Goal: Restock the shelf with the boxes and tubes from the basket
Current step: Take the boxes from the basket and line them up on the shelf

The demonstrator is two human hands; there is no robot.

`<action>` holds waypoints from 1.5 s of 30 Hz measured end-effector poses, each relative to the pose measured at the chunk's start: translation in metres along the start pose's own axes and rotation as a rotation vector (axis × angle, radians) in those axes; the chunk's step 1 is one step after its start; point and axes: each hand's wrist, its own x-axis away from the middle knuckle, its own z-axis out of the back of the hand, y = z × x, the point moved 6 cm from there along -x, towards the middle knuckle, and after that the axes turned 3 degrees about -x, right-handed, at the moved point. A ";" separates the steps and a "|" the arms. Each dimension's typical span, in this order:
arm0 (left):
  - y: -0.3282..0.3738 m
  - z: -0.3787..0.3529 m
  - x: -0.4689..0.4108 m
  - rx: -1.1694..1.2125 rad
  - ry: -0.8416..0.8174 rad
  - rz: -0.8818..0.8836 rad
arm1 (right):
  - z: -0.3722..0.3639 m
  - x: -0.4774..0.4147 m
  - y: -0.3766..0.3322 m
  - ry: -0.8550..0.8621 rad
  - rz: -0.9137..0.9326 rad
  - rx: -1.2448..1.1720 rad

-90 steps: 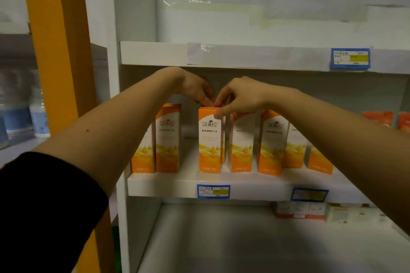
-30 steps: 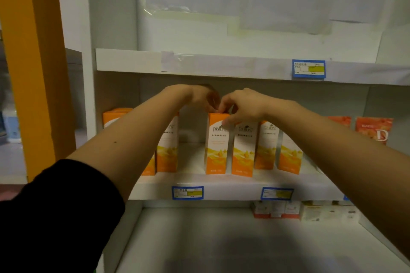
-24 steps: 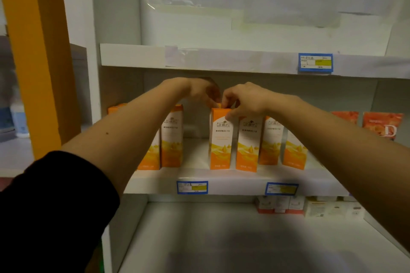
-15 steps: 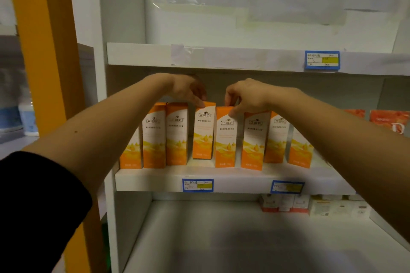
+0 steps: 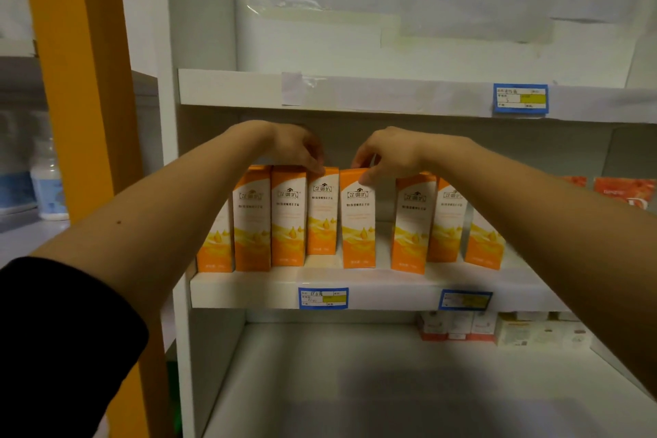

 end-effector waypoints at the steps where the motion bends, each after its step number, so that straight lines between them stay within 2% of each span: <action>1: 0.001 0.001 0.001 -0.013 0.003 0.000 | 0.001 -0.001 -0.003 0.003 0.005 -0.009; 10: -0.008 0.016 0.000 -0.052 0.132 0.005 | -0.007 -0.022 -0.032 0.060 0.019 -0.074; 21: 0.021 0.018 -0.007 -0.083 0.195 -0.084 | 0.001 -0.006 -0.010 0.157 0.010 -0.119; 30: 0.093 -0.004 -0.024 0.038 0.146 -0.315 | 0.015 0.043 0.048 0.160 -0.105 -0.049; 34: 0.113 -0.012 -0.028 0.070 0.100 -0.367 | 0.008 0.052 0.065 0.141 -0.162 -0.044; 45: 0.116 -0.014 -0.048 0.086 0.093 -0.272 | 0.004 0.058 0.068 0.151 -0.141 -0.072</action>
